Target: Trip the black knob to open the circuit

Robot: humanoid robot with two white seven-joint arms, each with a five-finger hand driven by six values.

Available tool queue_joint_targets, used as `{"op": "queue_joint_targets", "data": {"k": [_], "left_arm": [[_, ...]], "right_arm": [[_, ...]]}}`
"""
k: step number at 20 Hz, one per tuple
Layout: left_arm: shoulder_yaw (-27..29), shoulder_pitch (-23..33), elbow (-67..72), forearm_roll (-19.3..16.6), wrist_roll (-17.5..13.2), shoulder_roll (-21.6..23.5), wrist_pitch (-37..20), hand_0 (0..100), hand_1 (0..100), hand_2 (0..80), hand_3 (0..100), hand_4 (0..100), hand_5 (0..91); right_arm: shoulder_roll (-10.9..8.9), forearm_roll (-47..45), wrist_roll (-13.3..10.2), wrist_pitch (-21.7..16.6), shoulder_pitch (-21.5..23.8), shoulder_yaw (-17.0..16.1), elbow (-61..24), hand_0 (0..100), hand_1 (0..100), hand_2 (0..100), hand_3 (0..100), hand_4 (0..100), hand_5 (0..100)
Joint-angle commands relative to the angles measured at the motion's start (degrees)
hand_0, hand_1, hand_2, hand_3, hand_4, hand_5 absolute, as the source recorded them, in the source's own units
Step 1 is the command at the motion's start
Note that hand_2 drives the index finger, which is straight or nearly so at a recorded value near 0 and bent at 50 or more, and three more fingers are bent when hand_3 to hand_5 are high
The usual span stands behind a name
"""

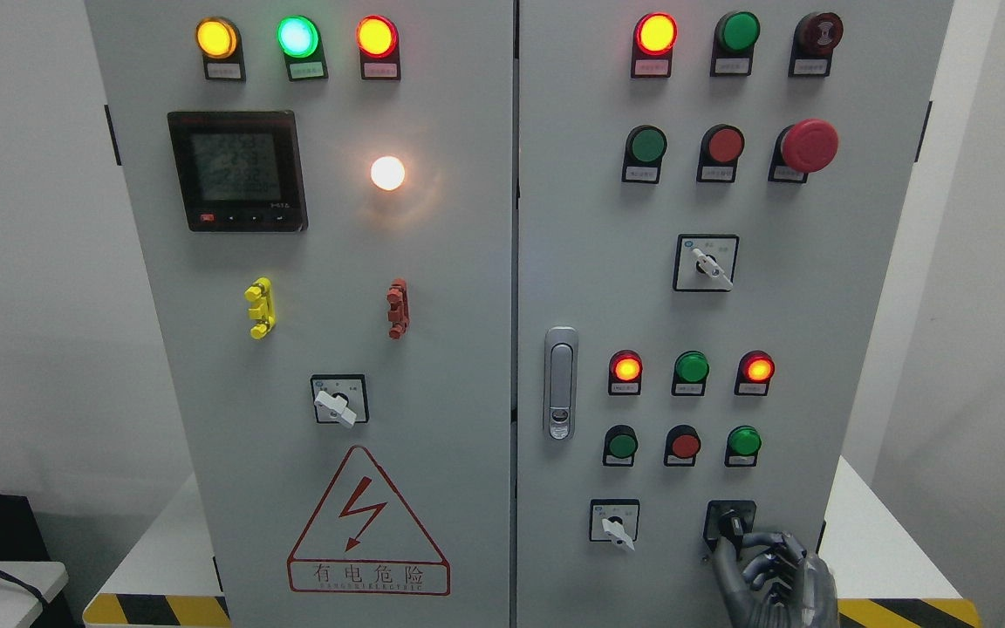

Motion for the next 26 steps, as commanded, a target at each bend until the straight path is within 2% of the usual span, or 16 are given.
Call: {"op": "queue_joint_targets", "data": {"k": [1,26], "left_arm": [[0.0,-0.4,0.0,-1.8,0.0,0.0,0.0,12,39,0.0,0,0,0.0],[0.0,-0.4,0.0,-1.9,0.0,0.0,0.0,12,39,0.0,0,0,0.0]], "right_arm": [[0.01,-0.4,0.0,0.2,-0.1,-1.8,-0.1,46,72,56,87,89,97],[0.10,-1.0,1.0,0.0,-0.5,-1.6,-0.1,48,73,58,89,92,97]]}}
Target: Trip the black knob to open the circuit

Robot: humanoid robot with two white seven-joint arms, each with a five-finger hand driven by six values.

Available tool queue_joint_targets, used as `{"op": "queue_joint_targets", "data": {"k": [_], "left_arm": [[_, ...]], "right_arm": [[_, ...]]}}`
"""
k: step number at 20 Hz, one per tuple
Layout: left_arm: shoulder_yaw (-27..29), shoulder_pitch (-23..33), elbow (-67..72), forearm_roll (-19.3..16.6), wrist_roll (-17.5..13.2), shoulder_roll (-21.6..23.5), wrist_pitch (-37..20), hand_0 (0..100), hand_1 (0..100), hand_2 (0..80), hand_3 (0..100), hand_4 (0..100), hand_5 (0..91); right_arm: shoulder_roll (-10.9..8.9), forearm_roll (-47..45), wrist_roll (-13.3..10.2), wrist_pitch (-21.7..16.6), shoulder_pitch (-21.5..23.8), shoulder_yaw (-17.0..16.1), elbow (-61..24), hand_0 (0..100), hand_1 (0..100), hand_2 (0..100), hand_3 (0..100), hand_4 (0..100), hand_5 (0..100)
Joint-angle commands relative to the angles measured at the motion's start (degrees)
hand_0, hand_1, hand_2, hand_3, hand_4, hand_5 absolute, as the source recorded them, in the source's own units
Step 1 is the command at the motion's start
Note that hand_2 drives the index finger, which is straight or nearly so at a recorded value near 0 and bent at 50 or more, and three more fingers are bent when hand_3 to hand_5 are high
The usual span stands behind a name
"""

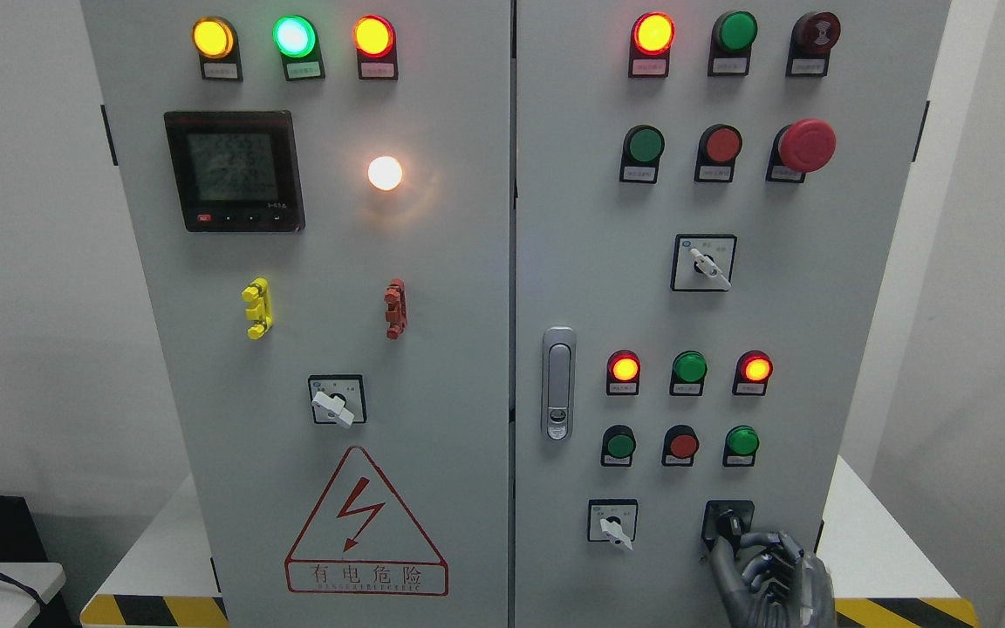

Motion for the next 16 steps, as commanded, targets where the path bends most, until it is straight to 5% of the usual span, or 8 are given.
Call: {"op": "queue_joint_targets", "data": {"k": [1,16], "left_arm": [[0.0,-0.4,0.0,-1.8,0.0,0.0,0.0,12,39,0.0,0,0,0.0],[0.0,-0.4,0.0,-1.9,0.0,0.0,0.0,12,39,0.0,0,0,0.0]], "right_arm": [[0.07,-0.1,0.1,-0.1,-0.3,-1.6,0.0,48,73,58,89,92,97],[0.25,-1.6,0.3,-0.1,-0.3,-1.0,-0.1,49,73,60,91,94,98]]}}
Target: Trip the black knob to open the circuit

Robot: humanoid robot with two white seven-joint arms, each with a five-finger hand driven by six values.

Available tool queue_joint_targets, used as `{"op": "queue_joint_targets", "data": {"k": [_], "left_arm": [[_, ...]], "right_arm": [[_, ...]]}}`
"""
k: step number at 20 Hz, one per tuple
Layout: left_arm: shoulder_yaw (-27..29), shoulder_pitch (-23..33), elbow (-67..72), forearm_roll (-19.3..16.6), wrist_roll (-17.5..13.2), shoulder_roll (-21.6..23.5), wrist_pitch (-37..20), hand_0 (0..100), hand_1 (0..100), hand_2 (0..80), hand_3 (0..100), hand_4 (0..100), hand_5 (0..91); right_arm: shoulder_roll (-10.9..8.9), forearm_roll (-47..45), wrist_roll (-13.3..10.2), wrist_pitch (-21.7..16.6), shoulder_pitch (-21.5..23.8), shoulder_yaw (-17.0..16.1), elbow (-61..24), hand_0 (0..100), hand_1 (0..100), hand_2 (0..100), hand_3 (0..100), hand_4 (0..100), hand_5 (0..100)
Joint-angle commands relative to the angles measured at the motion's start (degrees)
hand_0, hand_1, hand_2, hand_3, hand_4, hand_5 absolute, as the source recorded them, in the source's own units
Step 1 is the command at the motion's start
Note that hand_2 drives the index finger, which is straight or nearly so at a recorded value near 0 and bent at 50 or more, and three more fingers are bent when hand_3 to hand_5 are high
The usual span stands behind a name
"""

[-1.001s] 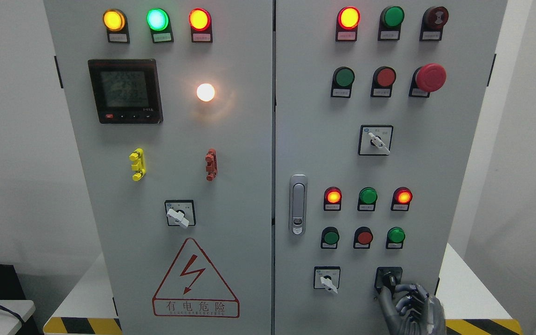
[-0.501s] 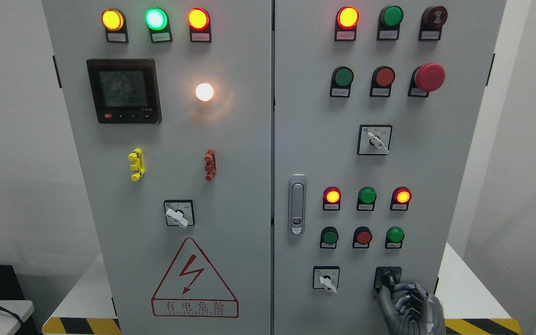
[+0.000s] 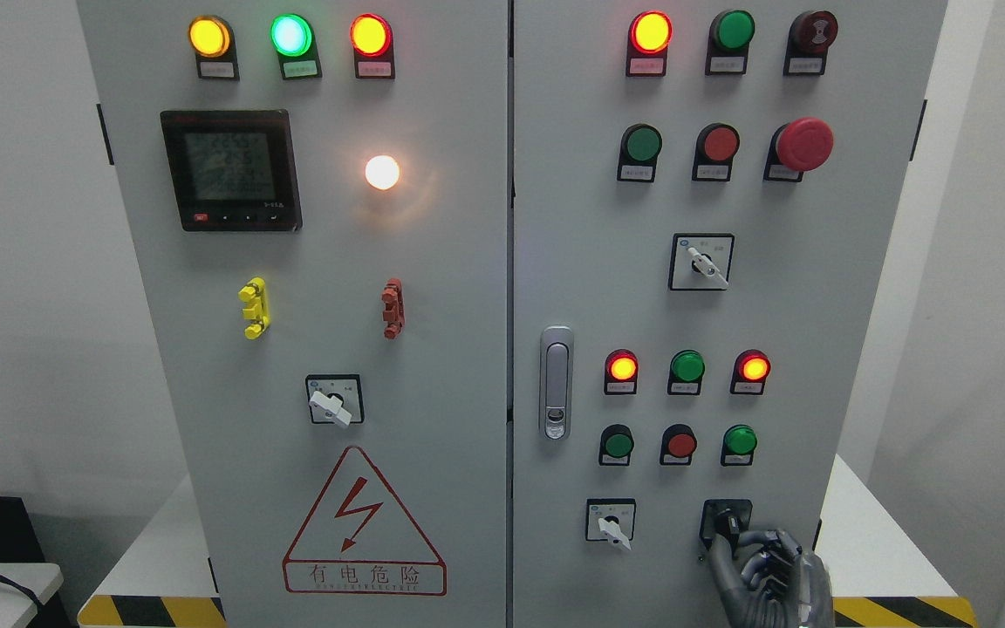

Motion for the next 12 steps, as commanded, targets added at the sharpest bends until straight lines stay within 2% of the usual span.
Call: {"op": "queue_joint_targets", "data": {"k": [1,3,12], "left_arm": [[0.0,-0.4,0.0,-1.8,0.0,0.0,0.0,12,39,0.0,0,0,0.0],[0.0,-0.4,0.0,-1.8,0.0,-0.1,0.0,12,39,0.0,0,0,0.0],[0.0,-0.4,0.0,-1.9,0.0,0.0,0.0,12,39,0.0,0,0,0.0]], "right_arm": [[0.12,-1.0,0.5,-0.1,0.0,-1.0,-0.1,49,73,60,91,94,98],[0.12,-1.0,1.2,-0.1,0.0,-1.0,-0.1,49,73,60,91,94,98],[0.12,-1.0,1.6,-0.1,0.0,-1.0,-0.1,49,74,61,92,94,98]]}}
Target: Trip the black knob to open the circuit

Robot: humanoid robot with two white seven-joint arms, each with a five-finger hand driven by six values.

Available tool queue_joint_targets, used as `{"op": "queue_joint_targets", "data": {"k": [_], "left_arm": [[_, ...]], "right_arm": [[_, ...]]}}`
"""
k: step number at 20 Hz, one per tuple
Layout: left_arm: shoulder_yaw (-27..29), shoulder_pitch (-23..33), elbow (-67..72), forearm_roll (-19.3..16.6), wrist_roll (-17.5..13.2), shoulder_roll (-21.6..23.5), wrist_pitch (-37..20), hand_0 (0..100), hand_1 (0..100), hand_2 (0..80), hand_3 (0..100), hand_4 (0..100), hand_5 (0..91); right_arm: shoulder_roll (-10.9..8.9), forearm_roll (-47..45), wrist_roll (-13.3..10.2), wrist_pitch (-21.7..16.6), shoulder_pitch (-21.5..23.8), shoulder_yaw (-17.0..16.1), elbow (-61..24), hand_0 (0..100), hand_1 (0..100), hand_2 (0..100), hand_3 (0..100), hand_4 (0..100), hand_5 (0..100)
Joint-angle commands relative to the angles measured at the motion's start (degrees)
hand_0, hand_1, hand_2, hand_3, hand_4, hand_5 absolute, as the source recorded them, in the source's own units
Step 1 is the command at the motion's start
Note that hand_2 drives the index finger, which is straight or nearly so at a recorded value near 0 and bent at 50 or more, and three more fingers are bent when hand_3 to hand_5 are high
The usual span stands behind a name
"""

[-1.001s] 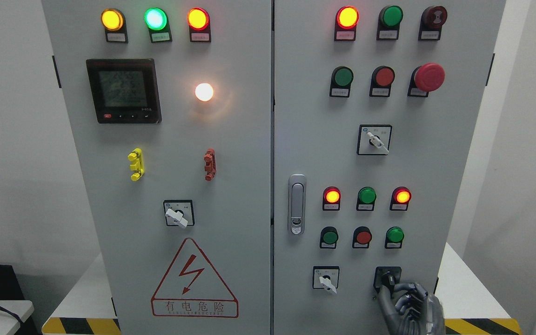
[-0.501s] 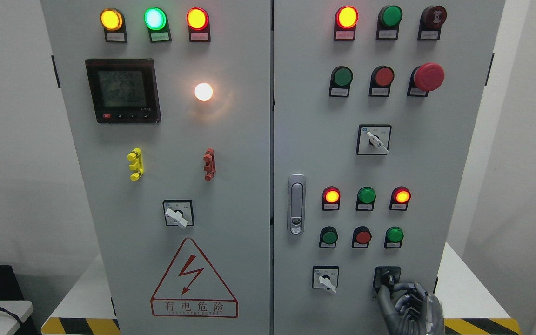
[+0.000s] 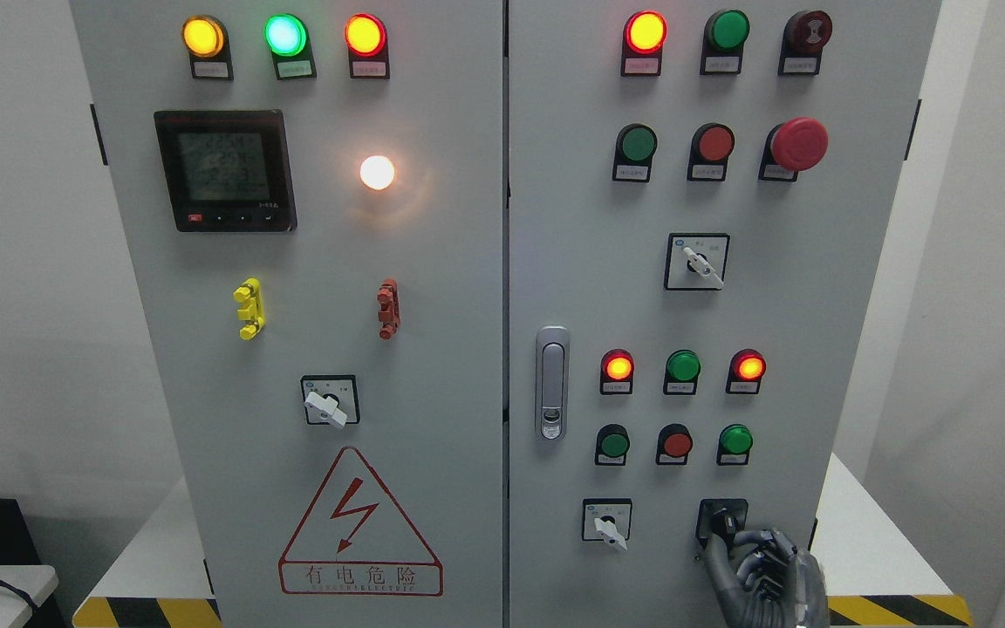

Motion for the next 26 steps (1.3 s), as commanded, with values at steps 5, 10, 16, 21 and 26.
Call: {"op": "queue_joint_targets", "data": {"k": [5,10,16,21,26], "left_arm": [[0.0,-0.4,0.0,-1.8,0.0,0.0,0.0,12,39,0.0,0,0,0.0],[0.0,-0.4,0.0,-1.8,0.0,0.0,0.0,12,39,0.0,0,0,0.0],[0.0,-0.4,0.0,-1.9,0.0,0.0,0.0,12,39,0.0,0,0,0.0],[0.0,-0.4,0.0,-1.9,0.0,0.0,0.0,12,39,0.0,0,0,0.0],[0.0,-0.4,0.0,-1.9,0.0,0.0,0.0,12,39,0.0,0,0,0.0]], "right_arm": [[0.04,-0.2,0.1,0.0,0.0,-0.9,0.0,49,74,61,93,94,98],[0.22,-0.2,0.1,0.0,0.0,-0.8,0.0,50,74,61,93,95,98],[0.22,-0.2,1.3,0.0,0.1,-0.9,0.0,50,74,62,94,95,98],[0.22,-0.3,1.4,0.0,0.2,-0.9,0.0,50,74,62,94,95,98],[0.22,-4.3,1.4,0.9,0.2,-0.2,-0.1,50,74,62,95,96,98]]}}
